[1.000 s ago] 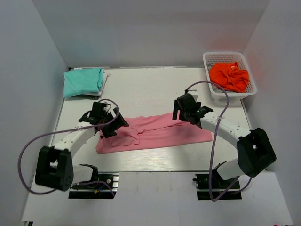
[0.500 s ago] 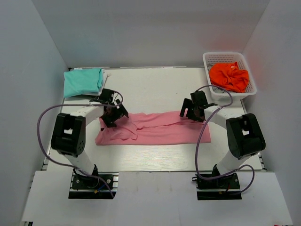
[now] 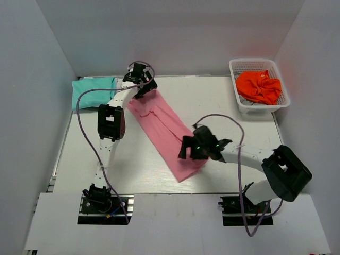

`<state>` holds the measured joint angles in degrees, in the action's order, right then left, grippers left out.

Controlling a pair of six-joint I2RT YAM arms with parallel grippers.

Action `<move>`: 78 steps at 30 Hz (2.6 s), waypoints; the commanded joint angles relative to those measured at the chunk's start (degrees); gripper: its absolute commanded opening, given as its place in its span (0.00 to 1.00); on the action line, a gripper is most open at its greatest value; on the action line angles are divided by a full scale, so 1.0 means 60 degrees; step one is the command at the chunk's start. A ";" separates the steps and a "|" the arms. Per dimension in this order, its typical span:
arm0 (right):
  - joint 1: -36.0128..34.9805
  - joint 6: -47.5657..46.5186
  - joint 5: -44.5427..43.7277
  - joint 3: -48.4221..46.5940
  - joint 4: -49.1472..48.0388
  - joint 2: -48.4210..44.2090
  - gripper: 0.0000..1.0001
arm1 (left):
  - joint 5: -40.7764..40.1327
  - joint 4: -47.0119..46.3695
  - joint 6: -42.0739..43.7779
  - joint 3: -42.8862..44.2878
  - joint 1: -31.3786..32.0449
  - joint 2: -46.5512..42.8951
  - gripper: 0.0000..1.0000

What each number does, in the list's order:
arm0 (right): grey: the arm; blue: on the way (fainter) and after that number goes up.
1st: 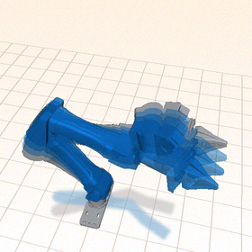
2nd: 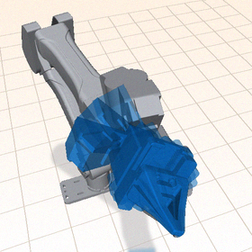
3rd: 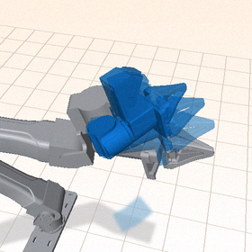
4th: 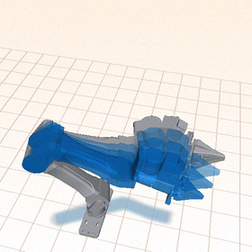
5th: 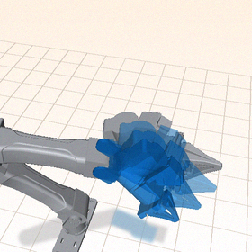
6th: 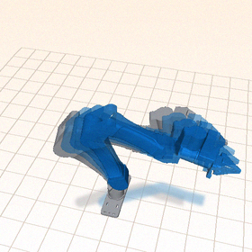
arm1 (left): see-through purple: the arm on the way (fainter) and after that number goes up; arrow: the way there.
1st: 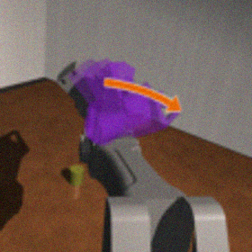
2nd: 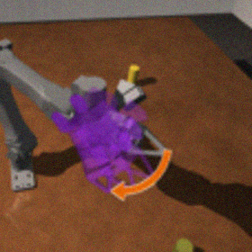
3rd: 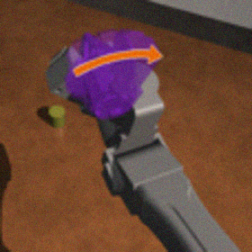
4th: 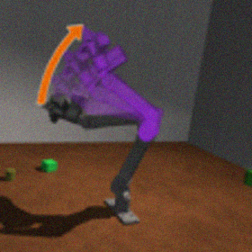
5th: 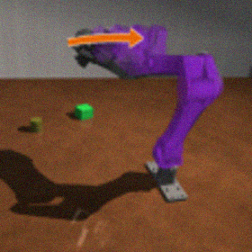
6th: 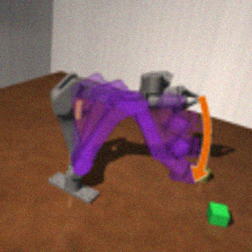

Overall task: Fold and stack the t-shirts
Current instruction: Rotate the tshirt 90 degrees, then grab the bottom of the folded rectangular tshirt with both arms

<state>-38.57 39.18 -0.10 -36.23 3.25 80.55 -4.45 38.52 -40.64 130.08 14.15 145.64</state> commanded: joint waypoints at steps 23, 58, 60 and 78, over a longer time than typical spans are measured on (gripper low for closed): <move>-0.5115 -0.1652 0.1189 -0.0613 -0.1038 -0.0576 0.90 | 0.3891 -0.4458 0.1118 0.1332 0.0951 0.0456 1.00; -0.3299 0.0999 0.0646 0.1819 -0.1434 -0.2249 0.90 | 0.4211 -0.0882 -0.0974 -1.7826 0.1391 -1.6057 1.00; -0.3153 0.1159 0.0822 0.1921 -0.1624 -0.2016 0.90 | 0.4126 -0.1030 -0.1062 -1.8192 0.1391 -1.6056 0.98; -0.2830 0.1922 0.1234 0.1980 -0.2373 -0.0490 0.77 | 0.3641 -0.2508 -0.0815 -1.8809 0.1391 -1.4767 0.35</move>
<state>-55.86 49.52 9.13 -25.06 -14.57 77.06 19.20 23.55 -47.51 18.41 22.31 56.69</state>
